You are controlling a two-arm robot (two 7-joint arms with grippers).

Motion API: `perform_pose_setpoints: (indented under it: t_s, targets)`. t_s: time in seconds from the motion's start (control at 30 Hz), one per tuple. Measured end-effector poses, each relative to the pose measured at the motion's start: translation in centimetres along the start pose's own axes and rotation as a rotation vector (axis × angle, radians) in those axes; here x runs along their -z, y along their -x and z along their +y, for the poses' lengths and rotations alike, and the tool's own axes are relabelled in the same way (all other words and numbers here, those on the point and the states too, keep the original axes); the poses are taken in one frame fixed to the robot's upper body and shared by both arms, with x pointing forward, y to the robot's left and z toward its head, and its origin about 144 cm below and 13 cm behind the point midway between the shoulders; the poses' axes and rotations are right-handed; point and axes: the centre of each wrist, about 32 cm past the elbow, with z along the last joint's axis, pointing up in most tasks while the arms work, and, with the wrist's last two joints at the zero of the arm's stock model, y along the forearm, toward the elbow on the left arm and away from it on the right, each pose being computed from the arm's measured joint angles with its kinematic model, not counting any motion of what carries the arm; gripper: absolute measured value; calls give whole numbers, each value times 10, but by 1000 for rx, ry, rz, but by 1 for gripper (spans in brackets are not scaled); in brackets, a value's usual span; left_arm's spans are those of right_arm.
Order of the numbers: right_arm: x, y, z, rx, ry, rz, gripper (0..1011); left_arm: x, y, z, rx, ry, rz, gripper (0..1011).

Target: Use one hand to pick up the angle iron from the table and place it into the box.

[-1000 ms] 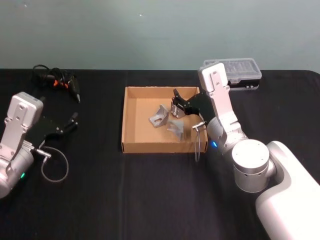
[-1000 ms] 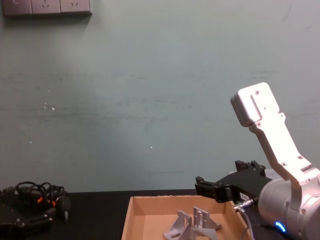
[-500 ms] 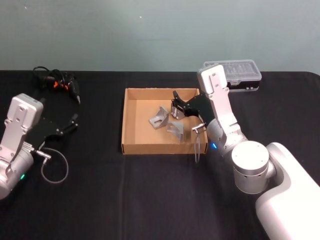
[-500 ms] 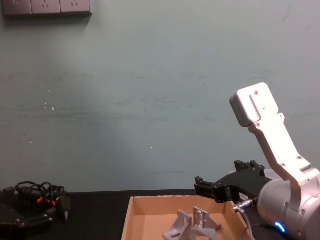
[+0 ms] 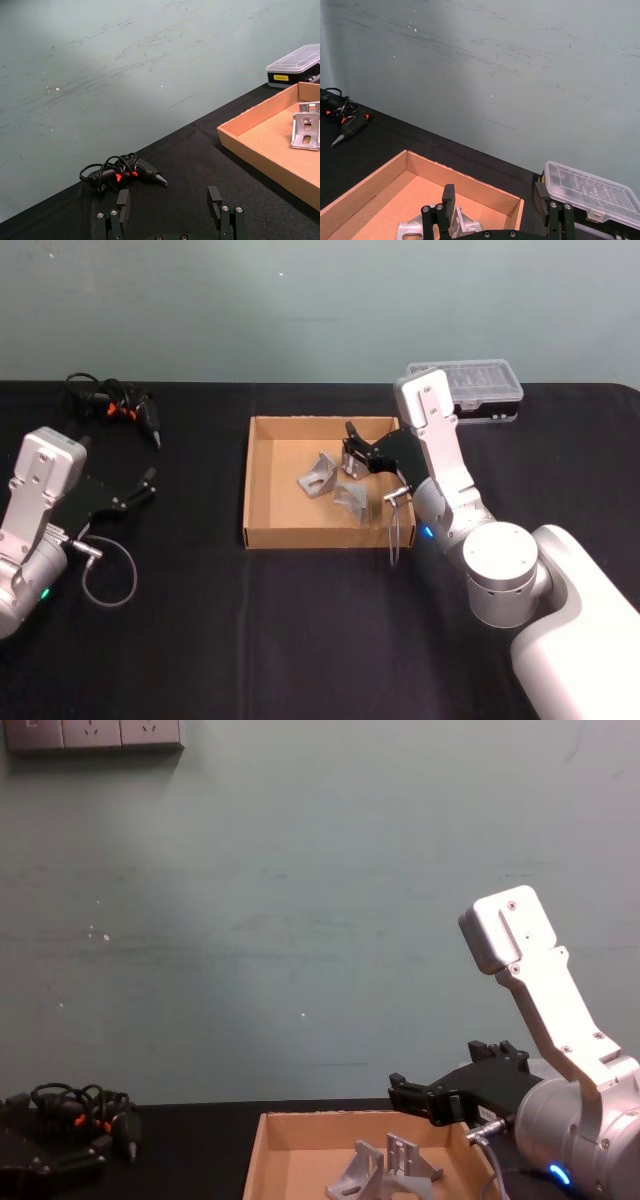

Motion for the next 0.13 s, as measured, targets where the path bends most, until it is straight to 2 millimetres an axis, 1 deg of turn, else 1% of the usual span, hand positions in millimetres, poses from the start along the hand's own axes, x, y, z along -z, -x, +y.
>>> perform_pose_setpoints:
  t_s: [0.13]
  targets:
    - [0,0,0,0,0,0,1004,0,0,0,0,0,0,1011]
